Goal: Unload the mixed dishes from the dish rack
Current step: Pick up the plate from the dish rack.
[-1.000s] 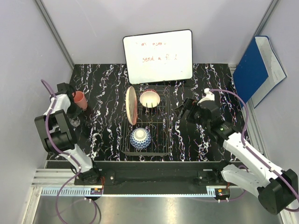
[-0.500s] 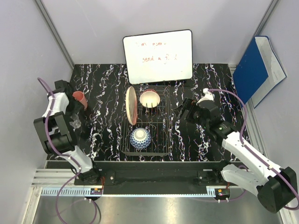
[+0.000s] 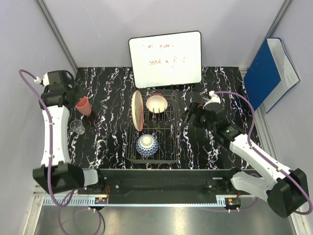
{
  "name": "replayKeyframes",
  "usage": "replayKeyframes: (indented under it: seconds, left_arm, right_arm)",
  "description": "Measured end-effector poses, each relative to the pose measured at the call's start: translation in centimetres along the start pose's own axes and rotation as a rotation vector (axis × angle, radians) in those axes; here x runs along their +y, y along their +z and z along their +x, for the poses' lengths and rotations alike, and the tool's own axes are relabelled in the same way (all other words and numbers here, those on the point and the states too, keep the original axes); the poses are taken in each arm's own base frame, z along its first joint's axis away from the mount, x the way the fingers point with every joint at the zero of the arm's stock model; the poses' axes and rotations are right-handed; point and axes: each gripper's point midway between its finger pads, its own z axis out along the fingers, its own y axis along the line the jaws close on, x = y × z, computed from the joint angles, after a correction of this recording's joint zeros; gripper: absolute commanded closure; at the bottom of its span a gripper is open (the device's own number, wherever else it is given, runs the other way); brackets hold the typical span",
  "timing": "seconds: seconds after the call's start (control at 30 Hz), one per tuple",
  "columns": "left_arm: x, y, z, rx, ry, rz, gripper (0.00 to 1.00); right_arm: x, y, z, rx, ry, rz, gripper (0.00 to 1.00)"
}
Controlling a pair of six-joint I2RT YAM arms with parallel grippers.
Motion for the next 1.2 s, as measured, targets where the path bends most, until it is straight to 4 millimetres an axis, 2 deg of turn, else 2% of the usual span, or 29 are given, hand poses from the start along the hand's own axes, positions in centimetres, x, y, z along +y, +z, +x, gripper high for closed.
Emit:
replayKeyframes:
  seconds: [0.07,0.2,0.27,0.33,0.43,0.5,0.6,0.67,0.73,0.83,1.0,1.2]
  left_arm:
    - [-2.1,-3.3,0.1,-0.062,0.038,0.087,0.14]
    - [-7.3,-10.2,3.2,-0.108,0.164,0.35,0.13]
    - [-9.1,-12.4,5.0,-0.11,0.229,0.443,0.12]
    - [-10.8,-13.3,7.1,-0.107,0.313,0.483,0.12]
    - [-13.2,-12.3,10.5,-0.087,0.444,0.472,0.13]
    - [-14.5,-10.1,12.8,-0.067,0.522,0.426,0.13]
    - [-14.8,-6.7,16.0,-0.019,0.624,0.348,0.13]
    - [-14.9,-4.9,17.3,0.005,0.668,0.306,0.14]
    - [-15.2,-4.1,17.9,0.01,0.68,0.294,0.14]
    - [-15.7,-3.3,18.3,0.008,0.686,0.287,0.2]
    - [-16.4,-2.4,19.0,0.013,0.694,0.289,0.58]
    - [-17.0,-2.2,19.4,0.018,0.698,0.31,0.61]
  right_arm:
    - [0.4,0.1,-0.4,-0.005,-0.002,-0.004,0.0]
    - [1.1,0.0,-1.3,-0.019,-0.003,-0.017,0.0]
    - [1.2,0.0,-1.4,-0.02,-0.003,-0.017,0.0]
    - [1.1,0.1,-1.4,-0.018,-0.004,-0.015,0.0]
    - [1.0,0.0,-1.2,-0.01,-0.005,-0.005,0.0]
    - [0.8,-0.1,-1.1,-0.007,-0.006,0.004,0.0]
    - [0.4,-0.3,-0.9,0.003,-0.007,0.019,0.0]
    - [0.2,-0.4,-0.9,0.001,-0.007,0.028,0.0]
    - [0.1,-0.5,-0.9,0.0,-0.008,0.034,0.0]
    - [0.0,-0.5,-0.8,0.001,-0.008,0.037,0.0]
    - [0.0,-0.5,-0.9,0.0,-0.012,0.039,0.0]
    - [-0.2,-0.4,-0.8,0.001,-0.013,0.044,0.0]
